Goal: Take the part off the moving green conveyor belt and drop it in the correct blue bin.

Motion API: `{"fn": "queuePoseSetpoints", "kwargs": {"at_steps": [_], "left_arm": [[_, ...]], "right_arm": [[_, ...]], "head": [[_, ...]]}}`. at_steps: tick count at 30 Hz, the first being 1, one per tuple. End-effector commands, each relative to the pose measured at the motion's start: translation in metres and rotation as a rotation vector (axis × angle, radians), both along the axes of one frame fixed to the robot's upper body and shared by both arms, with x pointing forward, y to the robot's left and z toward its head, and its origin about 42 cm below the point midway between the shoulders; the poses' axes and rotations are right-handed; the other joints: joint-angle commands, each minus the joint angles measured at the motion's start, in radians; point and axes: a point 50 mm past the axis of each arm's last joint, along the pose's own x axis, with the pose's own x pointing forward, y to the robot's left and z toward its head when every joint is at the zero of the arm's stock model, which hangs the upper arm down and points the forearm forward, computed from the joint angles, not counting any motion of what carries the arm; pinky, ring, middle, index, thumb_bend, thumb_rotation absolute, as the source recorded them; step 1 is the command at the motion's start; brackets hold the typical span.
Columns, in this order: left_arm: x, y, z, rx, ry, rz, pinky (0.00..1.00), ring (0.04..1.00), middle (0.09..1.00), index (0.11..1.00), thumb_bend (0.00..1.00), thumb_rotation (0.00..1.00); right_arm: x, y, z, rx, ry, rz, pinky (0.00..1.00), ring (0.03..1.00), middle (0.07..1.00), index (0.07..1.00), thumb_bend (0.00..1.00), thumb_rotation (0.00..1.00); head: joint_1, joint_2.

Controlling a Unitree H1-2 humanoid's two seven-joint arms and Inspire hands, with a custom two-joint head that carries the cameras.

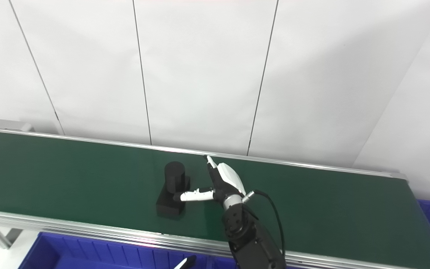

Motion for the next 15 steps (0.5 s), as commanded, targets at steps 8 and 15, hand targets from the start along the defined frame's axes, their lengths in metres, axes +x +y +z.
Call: {"fn": "queuePoseSetpoints", "kwargs": {"at_steps": [8, 15], "left_arm": [[-0.002, -0.010, 0.013, -0.021, -0.059, -0.004, 0.81, 0.938, 0.993, 1.000, 0.97, 0.31], [-0.004, -0.015, 0.016, -0.009, -0.051, -0.015, 0.84, 0.947, 0.992, 0.988, 0.96, 0.31]], "right_arm": [[0.021, 0.027, 0.024, 0.018, -0.122, 0.070, 0.93, 0.937, 0.959, 0.990, 0.98, 0.45], [0.023, 0.037, 0.012, -0.007, -0.108, 0.077, 0.92, 0.918, 0.960, 0.983, 0.99, 0.45]], "head": [[0.007, 0.000], [0.010, 0.001]]}}
